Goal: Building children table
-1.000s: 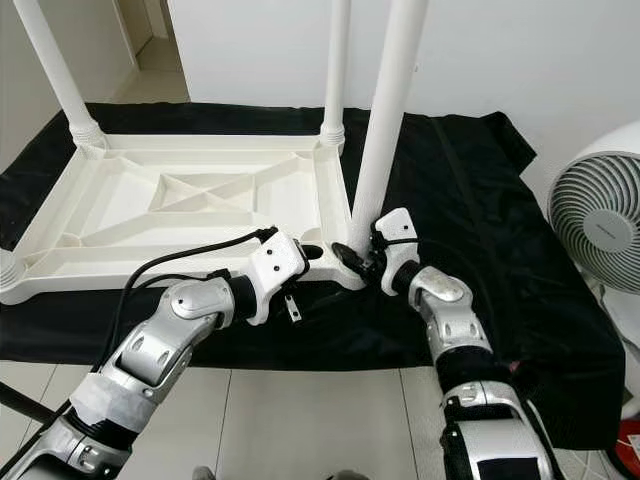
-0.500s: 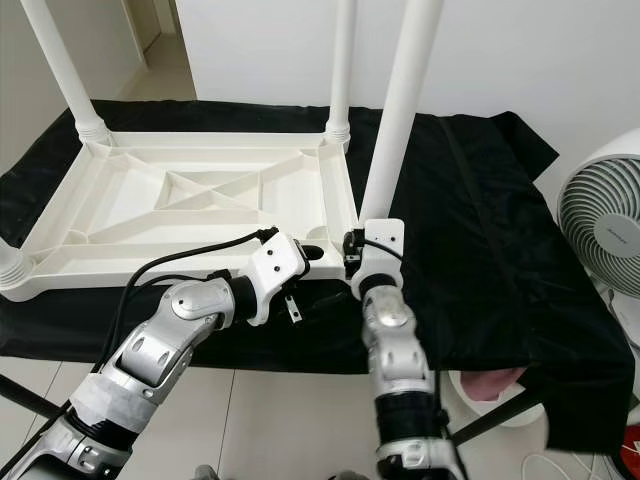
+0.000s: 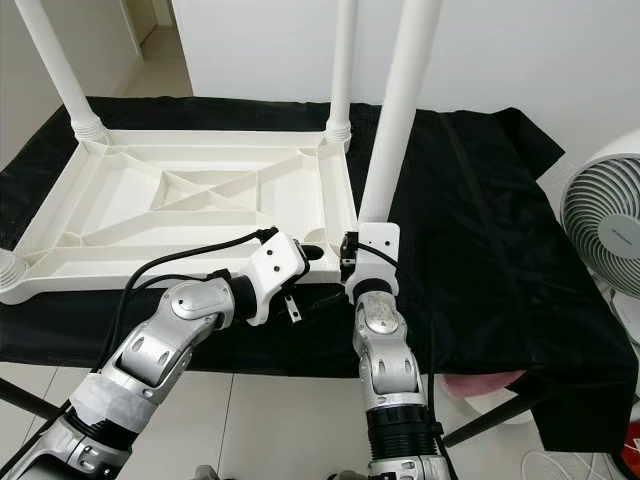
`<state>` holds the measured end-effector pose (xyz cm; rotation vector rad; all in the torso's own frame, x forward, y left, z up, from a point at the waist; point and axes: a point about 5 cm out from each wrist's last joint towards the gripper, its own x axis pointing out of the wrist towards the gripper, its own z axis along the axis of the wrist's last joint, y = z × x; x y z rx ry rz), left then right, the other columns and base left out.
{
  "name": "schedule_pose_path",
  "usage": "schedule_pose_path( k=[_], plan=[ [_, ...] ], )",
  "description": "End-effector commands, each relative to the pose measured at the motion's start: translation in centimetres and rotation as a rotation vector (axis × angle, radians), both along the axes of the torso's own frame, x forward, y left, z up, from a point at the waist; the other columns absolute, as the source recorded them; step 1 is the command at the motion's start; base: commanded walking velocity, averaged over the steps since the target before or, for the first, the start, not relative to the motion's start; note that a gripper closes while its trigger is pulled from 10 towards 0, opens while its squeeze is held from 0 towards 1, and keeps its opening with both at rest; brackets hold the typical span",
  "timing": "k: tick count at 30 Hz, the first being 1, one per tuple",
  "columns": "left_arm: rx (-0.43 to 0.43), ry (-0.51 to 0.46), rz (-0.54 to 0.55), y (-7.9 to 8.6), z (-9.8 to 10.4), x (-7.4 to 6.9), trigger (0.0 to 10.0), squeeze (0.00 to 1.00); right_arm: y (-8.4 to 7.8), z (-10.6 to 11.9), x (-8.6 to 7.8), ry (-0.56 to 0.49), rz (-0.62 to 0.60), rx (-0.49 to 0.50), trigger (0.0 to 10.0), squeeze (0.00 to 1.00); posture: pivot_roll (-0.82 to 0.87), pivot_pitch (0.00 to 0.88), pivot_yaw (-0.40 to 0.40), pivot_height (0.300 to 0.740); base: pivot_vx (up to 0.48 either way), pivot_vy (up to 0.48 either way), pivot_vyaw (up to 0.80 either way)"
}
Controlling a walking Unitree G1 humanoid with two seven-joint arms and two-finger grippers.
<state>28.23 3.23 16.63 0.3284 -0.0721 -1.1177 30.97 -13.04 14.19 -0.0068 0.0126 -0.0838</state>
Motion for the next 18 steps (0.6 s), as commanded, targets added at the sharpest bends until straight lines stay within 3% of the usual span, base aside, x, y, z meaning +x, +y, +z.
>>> schedule_pose_path(
  k=[1, 6, 7, 12, 16, 18],
  plan=[
    [0.01, 0.004, 0.021, 0.4, -0.3, 0.3, 10.0, 0.0, -0.5, 0.3, 0.1, -0.004, -0.012, 0.02, 10.0, 1.0, -0.14, 0.034, 0.012, 0.74, 0.0, 0.0, 0.0],
    [0.015, 0.0, 0.027, 0.7, -0.3, 0.5, 10.0, 0.0, -1.7, 1.0, 1.1, -0.011, 0.104, 0.008, 10.0, 1.0, -0.14, 0.02, 0.009, 0.74, 0.0, 0.0, 0.0],
    [0.016, -0.001, 0.027, 0.7, -0.3, 0.5, 10.0, 0.0, -1.8, 1.0, 1.3, -0.002, 0.151, -0.007, 10.0, 0.0, -0.14, 0.02, 0.009, 0.74, 0.0, 0.0, 0.0],
    [0.017, -0.004, 0.021, 0.6, -0.3, 0.5, 10.0, 0.0, -2.2, 1.1, 2.2, 0.021, 0.332, -0.097, 10.0, 0.0, -0.14, 0.015, 0.01, 0.74, 0.0, 0.0, 0.0],
    [0.018, -0.007, 0.02, 0.6, -0.2, 0.5, 10.0, 0.0, -2.2, 1.1, 2.4, 0.027, 0.394, -0.11, 10.0, 0.0, -0.14, 0.015, 0.01, 0.74, 0.0, 0.0, 0.0],
    [0.018, -0.008, 0.021, 0.7, -0.2, 0.5, 10.0, 0.0, -2.0, 1.2, 2.5, 0.018, 0.486, -0.138, 10.0, 0.0, -0.14, 0.015, 0.01, 0.74, 0.0, 0.0, 0.0]
  ],
)
